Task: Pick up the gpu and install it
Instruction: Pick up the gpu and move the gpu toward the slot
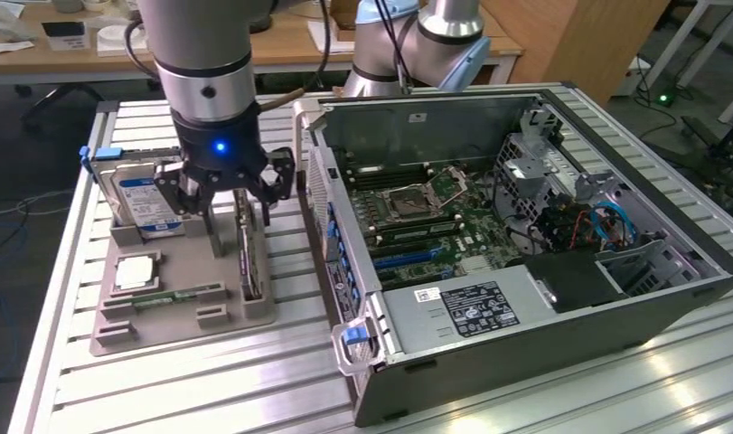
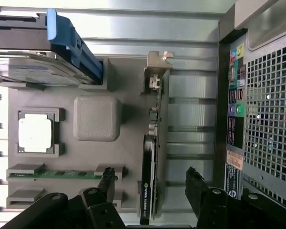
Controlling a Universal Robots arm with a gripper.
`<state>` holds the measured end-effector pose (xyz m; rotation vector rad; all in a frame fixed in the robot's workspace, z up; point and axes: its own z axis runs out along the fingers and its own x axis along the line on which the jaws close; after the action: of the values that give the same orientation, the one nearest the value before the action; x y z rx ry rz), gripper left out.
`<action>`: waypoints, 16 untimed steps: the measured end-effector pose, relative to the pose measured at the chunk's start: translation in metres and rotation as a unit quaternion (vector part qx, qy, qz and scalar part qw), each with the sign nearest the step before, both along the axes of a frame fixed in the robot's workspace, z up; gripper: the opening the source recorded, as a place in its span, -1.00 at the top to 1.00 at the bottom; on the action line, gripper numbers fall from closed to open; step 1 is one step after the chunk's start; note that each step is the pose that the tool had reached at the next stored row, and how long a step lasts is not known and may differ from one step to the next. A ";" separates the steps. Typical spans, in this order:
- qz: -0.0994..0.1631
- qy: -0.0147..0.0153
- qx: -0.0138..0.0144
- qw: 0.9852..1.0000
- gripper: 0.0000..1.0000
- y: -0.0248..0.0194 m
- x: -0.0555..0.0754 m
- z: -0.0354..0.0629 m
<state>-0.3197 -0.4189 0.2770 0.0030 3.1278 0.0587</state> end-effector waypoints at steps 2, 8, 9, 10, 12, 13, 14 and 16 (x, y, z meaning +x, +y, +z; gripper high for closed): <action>0.000 0.000 0.000 1.000 -0.41 -0.0007 0.000 -0.0036; 0.000 0.000 0.000 1.000 -0.41 -0.0016 0.001 -0.0145; 0.000 0.000 0.000 1.000 -0.41 -0.0017 0.001 -0.0163; 0.000 0.000 0.000 1.000 -0.41 -0.0017 0.001 -0.0182; 0.000 0.000 0.000 1.000 -0.41 -0.0018 0.001 -0.0218; 0.000 0.000 0.000 1.000 -0.41 -0.0019 0.002 -0.0236; 0.000 0.000 0.000 1.000 -0.41 -0.0019 0.002 -0.0253; 0.000 0.000 0.000 1.000 -0.41 -0.0020 0.002 -0.0291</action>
<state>-0.3178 -0.4209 0.2479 0.0031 3.1278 0.0587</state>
